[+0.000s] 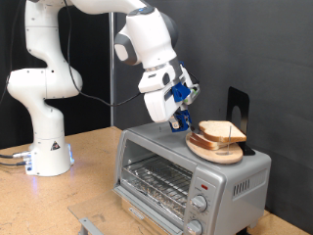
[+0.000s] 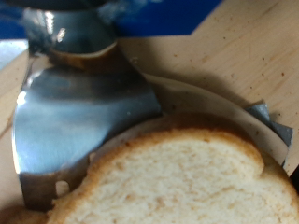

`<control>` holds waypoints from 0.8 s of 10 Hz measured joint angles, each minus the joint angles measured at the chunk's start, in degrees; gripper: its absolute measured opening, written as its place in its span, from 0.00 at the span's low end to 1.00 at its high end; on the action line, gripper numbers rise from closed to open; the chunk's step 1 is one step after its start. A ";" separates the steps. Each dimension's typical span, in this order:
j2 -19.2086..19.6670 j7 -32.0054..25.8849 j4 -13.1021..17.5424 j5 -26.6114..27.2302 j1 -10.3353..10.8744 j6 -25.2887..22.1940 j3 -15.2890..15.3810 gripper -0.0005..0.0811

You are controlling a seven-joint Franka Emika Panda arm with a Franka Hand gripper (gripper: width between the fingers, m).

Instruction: Make a piece of toast with the oven

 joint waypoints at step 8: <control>0.83 -9.77 -0.29 9.82 0.64 4.63 0.44 0.58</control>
